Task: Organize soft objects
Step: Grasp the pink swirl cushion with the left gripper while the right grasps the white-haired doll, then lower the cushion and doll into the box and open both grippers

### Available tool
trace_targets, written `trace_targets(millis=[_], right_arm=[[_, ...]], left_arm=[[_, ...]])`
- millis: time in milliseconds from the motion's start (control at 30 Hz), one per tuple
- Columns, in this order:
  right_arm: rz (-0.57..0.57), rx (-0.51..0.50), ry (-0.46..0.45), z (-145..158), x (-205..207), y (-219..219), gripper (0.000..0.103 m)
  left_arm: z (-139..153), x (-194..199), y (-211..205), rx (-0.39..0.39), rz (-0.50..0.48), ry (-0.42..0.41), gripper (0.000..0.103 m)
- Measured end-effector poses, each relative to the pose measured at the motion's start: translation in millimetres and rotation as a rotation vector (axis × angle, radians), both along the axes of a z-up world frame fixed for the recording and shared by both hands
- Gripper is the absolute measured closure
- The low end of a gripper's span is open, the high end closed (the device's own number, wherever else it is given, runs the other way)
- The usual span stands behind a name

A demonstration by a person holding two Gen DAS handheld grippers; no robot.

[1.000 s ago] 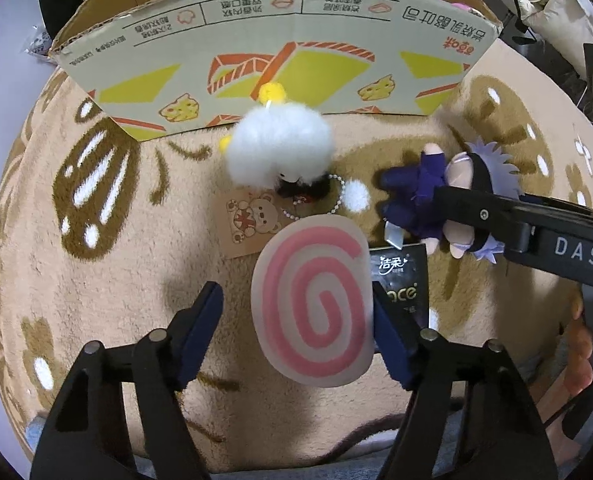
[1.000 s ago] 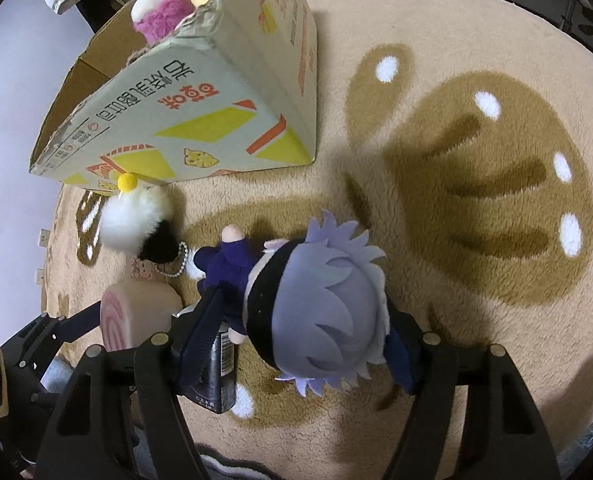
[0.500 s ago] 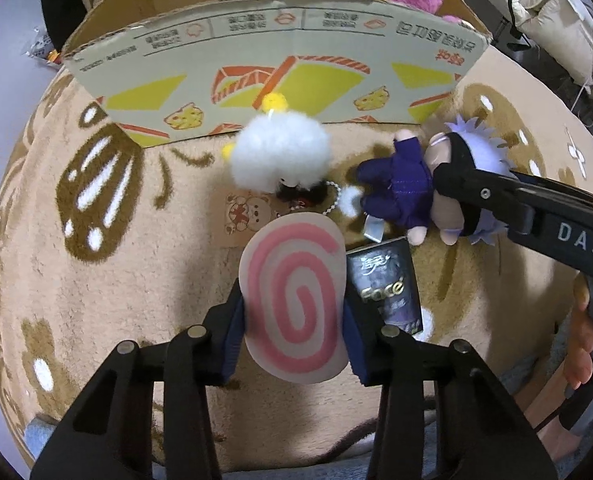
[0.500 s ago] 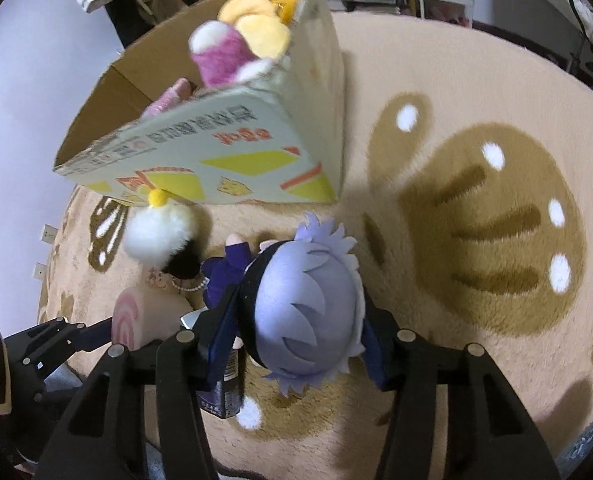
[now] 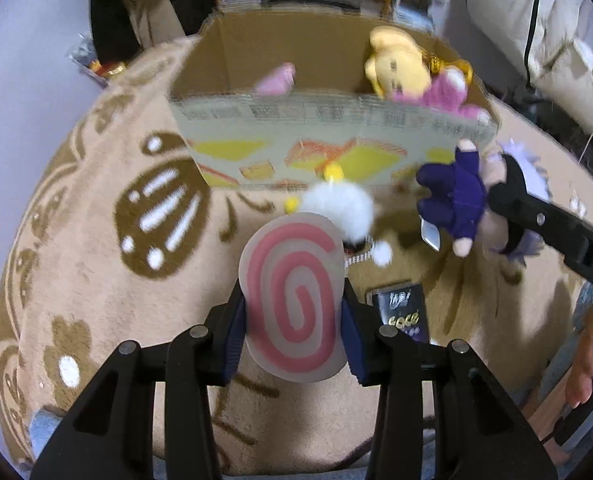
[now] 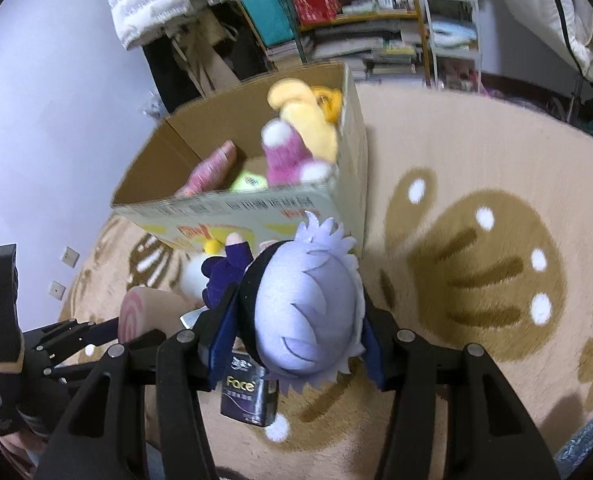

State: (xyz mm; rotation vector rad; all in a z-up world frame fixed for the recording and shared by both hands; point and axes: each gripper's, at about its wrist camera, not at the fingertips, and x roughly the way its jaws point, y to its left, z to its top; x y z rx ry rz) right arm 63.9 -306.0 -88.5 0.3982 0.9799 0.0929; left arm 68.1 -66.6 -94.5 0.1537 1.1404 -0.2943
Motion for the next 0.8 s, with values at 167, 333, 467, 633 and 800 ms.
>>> trace_targets(millis=[167,333,467,633,800], right_arm=[[-0.002,0.004,-0.117,23.7,-9.0,1.1,0.046],[-0.003,-0.013,-0.226,44.5,-13.7,1.5,0.046],[-0.011,-0.033,-0.288,55.3,-12.1,2.5,0.046],[-0.032,-0.062,-0.345,66.0,-7.3,0.4,0.046],[-0.037,-0.095,-0.373,71.3,2.3,-0.3,0.046]], left_arm=[[31.3,-0.2,15.8,-0.032,0.039,-0.148,0.063],[55.6,4.3,16.5,-0.055,0.059,-0.292,0.063],[66.2,7.2,20.5,-0.079,0.067,-0.361,0.063],[76.1,15.5,22.7,-0.093,0.073,-0.43,0.063],[79.0,26.5,21.8,-0.095,0.069,-0.468,0.062]])
